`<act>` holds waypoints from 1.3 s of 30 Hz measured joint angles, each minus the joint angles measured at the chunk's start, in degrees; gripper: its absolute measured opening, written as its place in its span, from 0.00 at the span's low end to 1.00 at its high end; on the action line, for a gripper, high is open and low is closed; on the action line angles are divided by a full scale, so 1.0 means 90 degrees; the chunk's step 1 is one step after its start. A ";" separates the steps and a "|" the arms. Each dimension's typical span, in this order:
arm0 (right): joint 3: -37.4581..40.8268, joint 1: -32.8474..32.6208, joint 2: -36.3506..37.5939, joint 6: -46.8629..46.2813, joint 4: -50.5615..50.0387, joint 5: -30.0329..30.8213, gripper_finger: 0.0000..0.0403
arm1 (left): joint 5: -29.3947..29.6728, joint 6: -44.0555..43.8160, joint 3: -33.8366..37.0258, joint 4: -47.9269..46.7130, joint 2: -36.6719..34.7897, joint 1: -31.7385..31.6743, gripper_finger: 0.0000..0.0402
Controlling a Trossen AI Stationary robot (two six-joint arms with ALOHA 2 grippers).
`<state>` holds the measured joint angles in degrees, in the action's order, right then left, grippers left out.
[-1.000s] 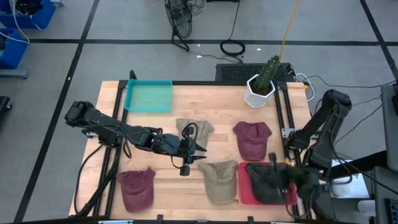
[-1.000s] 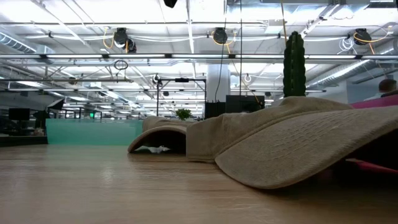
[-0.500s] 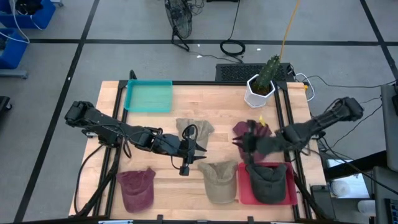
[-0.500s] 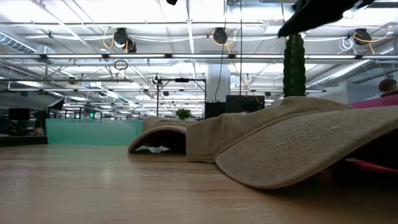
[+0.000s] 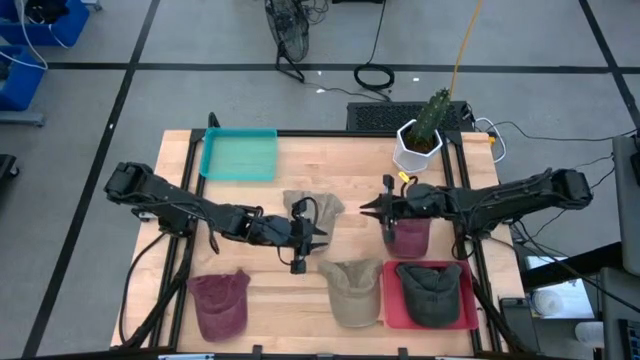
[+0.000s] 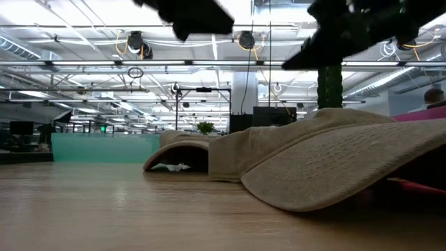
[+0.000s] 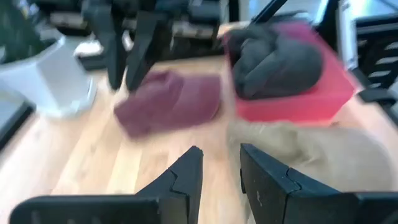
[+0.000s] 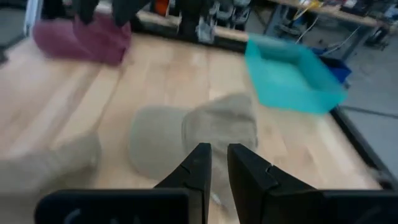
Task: Pick & Place hat
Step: Put the top brown cap into the green bin
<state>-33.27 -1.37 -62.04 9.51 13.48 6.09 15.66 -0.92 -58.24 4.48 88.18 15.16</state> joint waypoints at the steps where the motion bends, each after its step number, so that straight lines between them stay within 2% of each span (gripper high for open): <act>1: 0.0055 0.0152 -0.0003 0.0025 -0.0002 -0.0137 0.11 | 0.0010 -0.0088 0.0151 0.0078 0.0005 -0.0051 0.28; 3: 0.0077 0.0528 -0.0004 -0.0015 -0.0010 -0.0540 0.11 | 0.0007 -0.0258 0.0400 0.0217 0.0005 -0.0153 0.28; 8: 0.0075 0.1469 -0.0080 -0.0267 0.0252 -0.2180 0.09 | -0.0014 -0.0567 0.0632 0.0083 0.0005 -0.0616 0.28; 10: 0.0068 0.1709 -0.0091 -0.0349 0.0281 -0.2486 0.07 | -0.0103 -0.0777 0.0629 -0.0135 0.0005 -0.0859 0.28; 13: 0.0072 0.1891 -0.0210 -0.0307 0.0017 -0.2705 0.03 | -0.0822 -0.1105 0.0629 -0.0796 0.0005 -0.1238 0.28; 15: 0.0075 0.1940 -0.0320 -0.0286 0.0035 -0.2718 0.02 | -0.1082 -0.1271 0.0632 -0.1294 0.0005 -0.1407 0.28; 18: 0.0068 0.1944 -0.0499 -0.0136 0.0015 -0.2711 0.00 | -0.1042 -0.1221 0.0632 -0.1684 0.0005 -0.1522 0.28; 22: 0.0068 0.1944 -0.0688 -0.0042 0.0039 -0.2709 0.01 | -0.0828 -0.0889 0.0632 -0.1368 0.0005 -0.1556 0.28; 25: 0.0068 0.1944 -0.0745 -0.0048 0.0024 -0.2706 0.01 | -0.0926 -0.0783 0.0632 -0.1068 0.0005 -0.1619 0.30; 29: 0.0068 0.1944 -0.0755 -0.0077 0.0001 -0.2706 0.01 | -0.0923 -0.0878 0.0632 -0.1023 0.0050 -0.1642 0.40; 35: 0.0068 0.1936 -0.0755 -0.0096 -0.0003 -0.2701 0.01 | -0.0927 -0.0939 0.0629 -0.0863 0.0572 -0.1639 0.58; 39: 0.0068 0.1934 -0.0755 -0.0141 -0.0005 -0.2701 0.01 | -0.0927 -0.0996 0.0632 -0.0876 0.0877 -0.1765 0.66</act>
<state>-32.67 16.03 -68.84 8.24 13.43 -18.22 7.31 -9.88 -52.56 -3.41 96.08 -0.72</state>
